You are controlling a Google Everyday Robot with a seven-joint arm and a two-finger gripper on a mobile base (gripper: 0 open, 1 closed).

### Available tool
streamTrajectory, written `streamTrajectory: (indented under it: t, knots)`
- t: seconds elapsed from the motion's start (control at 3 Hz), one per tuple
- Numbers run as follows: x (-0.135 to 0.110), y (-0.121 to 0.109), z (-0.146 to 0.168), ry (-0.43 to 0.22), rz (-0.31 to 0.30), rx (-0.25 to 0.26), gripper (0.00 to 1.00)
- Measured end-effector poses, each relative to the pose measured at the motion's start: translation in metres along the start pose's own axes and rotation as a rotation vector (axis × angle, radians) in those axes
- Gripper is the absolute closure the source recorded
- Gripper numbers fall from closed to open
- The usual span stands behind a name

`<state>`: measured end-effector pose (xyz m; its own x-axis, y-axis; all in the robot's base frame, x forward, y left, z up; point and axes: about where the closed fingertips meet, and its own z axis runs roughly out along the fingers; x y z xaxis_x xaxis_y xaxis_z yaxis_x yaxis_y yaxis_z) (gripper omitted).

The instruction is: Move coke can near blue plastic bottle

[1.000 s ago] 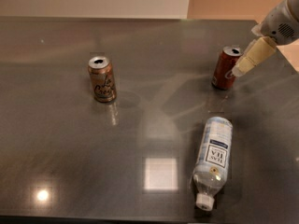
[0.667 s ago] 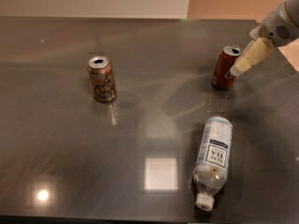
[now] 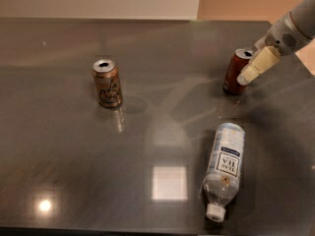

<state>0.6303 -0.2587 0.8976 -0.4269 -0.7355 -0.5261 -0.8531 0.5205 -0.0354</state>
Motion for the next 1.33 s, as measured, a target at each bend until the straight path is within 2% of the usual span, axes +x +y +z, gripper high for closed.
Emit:
streamTrajectory:
  t: [0.33, 1.0, 1.33]
  knots:
    - [0.000, 0.005, 0.005, 0.001, 0.003, -0.023, 0.18]
    - [-0.004, 0.010, 0.005, -0.008, -0.004, -0.039, 0.65]
    - [-0.010, 0.023, -0.002, -0.010, -0.026, -0.053, 0.88]
